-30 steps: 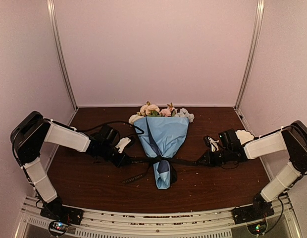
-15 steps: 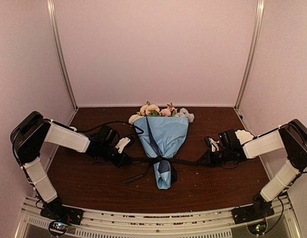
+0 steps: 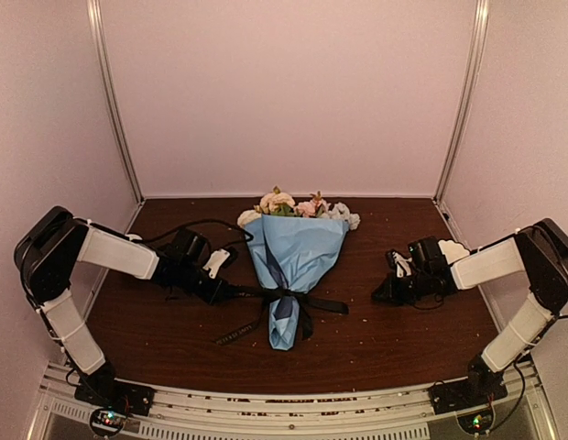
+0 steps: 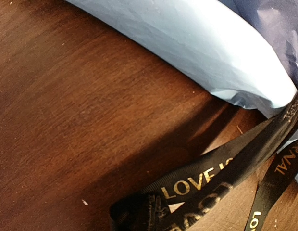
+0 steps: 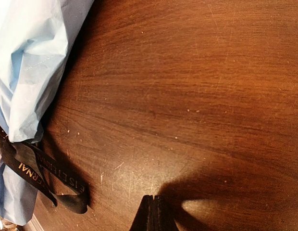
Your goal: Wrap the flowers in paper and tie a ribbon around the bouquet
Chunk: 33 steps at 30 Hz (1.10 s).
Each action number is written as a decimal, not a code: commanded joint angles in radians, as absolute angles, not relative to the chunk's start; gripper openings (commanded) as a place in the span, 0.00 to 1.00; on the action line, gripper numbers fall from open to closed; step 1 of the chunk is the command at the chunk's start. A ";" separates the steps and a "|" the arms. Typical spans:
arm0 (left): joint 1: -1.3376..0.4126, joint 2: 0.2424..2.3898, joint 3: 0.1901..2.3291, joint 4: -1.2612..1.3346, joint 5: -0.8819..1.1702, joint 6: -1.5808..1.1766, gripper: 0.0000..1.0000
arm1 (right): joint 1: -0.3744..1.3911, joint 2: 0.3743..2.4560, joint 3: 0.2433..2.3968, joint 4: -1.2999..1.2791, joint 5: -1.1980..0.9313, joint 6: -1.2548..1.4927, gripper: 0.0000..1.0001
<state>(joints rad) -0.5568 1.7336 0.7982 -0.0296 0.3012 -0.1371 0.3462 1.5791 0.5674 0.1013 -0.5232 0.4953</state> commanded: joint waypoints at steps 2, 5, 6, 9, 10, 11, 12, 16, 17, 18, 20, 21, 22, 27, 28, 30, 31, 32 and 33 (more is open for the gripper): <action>-0.564 1.742 0.772 -0.111 0.312 -0.093 0.00 | 0.398 1.553 0.558 0.007 -0.462 0.470 0.00; -0.595 1.725 0.797 -0.115 0.327 -0.059 0.14 | 0.400 1.525 0.559 0.053 -0.546 0.485 0.00; -0.607 1.714 0.803 -0.114 0.327 -0.052 0.37 | 0.400 1.510 0.566 0.050 -0.560 0.482 0.00; -0.619 1.662 0.811 -0.106 0.342 -0.037 0.74 | 0.400 1.453 0.595 0.021 -0.572 0.468 0.00; -0.620 1.638 0.813 -0.103 0.348 -0.034 0.92 | 0.400 1.434 0.610 -0.003 -0.571 0.460 0.04; -0.620 1.611 0.816 -0.107 0.355 -0.025 0.97 | 0.401 1.415 0.631 -0.034 -0.565 0.448 0.09; -0.620 1.580 0.821 -0.121 0.365 -0.015 0.98 | 0.401 1.396 0.652 -0.074 -0.553 0.434 0.14; -0.623 1.451 0.852 -0.204 0.408 0.039 0.98 | 0.402 1.317 0.740 -0.230 -0.462 0.356 0.36; -0.624 1.416 0.860 -0.223 0.415 0.051 0.98 | 0.402 1.292 0.755 -0.258 -0.442 0.337 0.43; -0.626 1.380 0.862 -0.223 0.420 0.054 0.98 | 0.402 1.267 0.764 -0.271 -0.422 0.322 0.51; -0.626 1.309 0.857 -0.187 0.418 0.026 0.98 | 0.400 1.206 0.772 -0.276 -0.387 0.296 0.88; -0.626 1.268 0.855 -0.169 0.385 -0.003 0.98 | 0.395 1.172 0.771 -0.264 -0.365 0.290 0.98; -0.622 1.246 0.856 -0.161 0.324 -0.032 0.98 | 0.390 1.139 0.766 -0.245 -0.337 0.289 1.00; -0.510 1.217 0.867 -0.202 -0.026 -0.193 0.98 | 0.309 1.006 0.703 -0.148 -0.191 0.300 1.00; -0.473 1.211 0.852 -0.197 -0.067 -0.222 0.98 | 0.284 0.969 0.676 -0.116 -0.176 0.309 1.00; -0.396 1.191 0.807 -0.175 -0.122 -0.277 0.98 | 0.221 0.918 0.617 -0.047 -0.170 0.332 1.00; -0.361 1.181 0.780 -0.164 -0.152 -0.300 0.98 | 0.192 0.898 0.585 -0.017 -0.156 0.348 1.00; -0.327 1.171 0.753 -0.152 -0.193 -0.319 0.98 | 0.169 0.883 0.556 0.006 -0.128 0.362 1.00; -0.303 1.164 0.728 -0.146 -0.249 -0.336 0.98 | 0.155 0.872 0.530 0.027 -0.091 0.364 1.00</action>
<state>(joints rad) -0.4023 1.2057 0.8158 -0.1799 -0.0055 -0.2028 0.2214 0.9169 0.6270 -0.0868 -0.2317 0.3264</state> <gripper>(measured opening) 0.978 0.999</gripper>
